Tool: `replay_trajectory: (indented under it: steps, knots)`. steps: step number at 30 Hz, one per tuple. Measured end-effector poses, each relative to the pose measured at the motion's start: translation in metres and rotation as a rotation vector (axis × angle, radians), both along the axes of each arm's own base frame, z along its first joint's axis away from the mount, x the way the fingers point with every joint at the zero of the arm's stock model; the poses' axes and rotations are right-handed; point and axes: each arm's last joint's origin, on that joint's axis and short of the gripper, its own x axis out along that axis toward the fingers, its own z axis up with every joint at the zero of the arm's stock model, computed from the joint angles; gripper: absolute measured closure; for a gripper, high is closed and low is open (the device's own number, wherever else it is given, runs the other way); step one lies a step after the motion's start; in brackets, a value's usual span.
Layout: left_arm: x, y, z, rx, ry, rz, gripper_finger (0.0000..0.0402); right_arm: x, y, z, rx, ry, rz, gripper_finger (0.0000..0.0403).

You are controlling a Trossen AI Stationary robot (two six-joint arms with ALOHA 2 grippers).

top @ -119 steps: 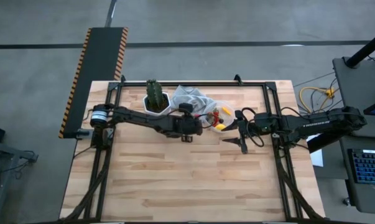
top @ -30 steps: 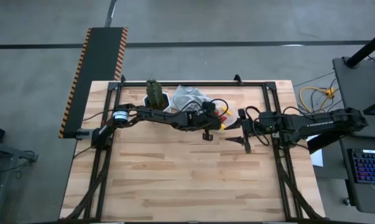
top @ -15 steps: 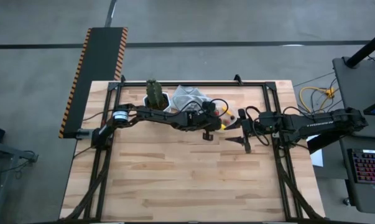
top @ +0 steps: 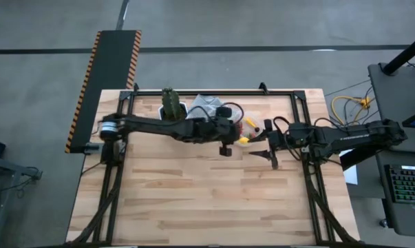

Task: Pick and placing Produce into tupperware
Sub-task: Return to Home Position

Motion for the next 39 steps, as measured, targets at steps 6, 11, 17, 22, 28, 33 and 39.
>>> replay_trajectory:
  steps: [6, 11, 17, 22, 28, 33, 39]
  knots:
    - [-0.048, -0.016, 0.049, -0.206, -0.110, -0.149, 0.0300, -0.002, 0.000, 0.011, -0.001, -0.051, 0.002, 0.0195]
    - [-0.098, -0.031, 0.075, -0.288, -0.195, -0.208, 0.0300, -0.002, 0.001, 0.027, -0.008, -0.097, 0.007, 0.0195]
    - [-0.158, -0.048, 0.090, -0.350, -0.296, -0.270, 0.0300, -0.002, 0.001, 0.040, -0.034, -0.138, 0.013, 0.0195]
    - [-0.203, -0.056, 0.093, -0.380, -0.358, -0.321, 0.0300, -0.003, 0.001, 0.050, -0.040, -0.111, 0.007, 0.0195]
    - [-0.246, -0.052, 0.084, -0.381, -0.401, -0.332, 0.0300, -0.006, -0.001, 0.058, -0.066, -0.057, -0.048, 0.0195]
    - [-0.278, -0.044, 0.062, -0.356, -0.430, -0.269, 0.0300, -0.011, -0.002, 0.058, -0.125, -0.032, -0.049, 0.0195]
    - [-0.312, -0.036, 0.035, -0.350, -0.490, -0.238, 0.0300, -0.030, -0.005, 0.054, -0.143, -0.075, -0.104, 0.0195]
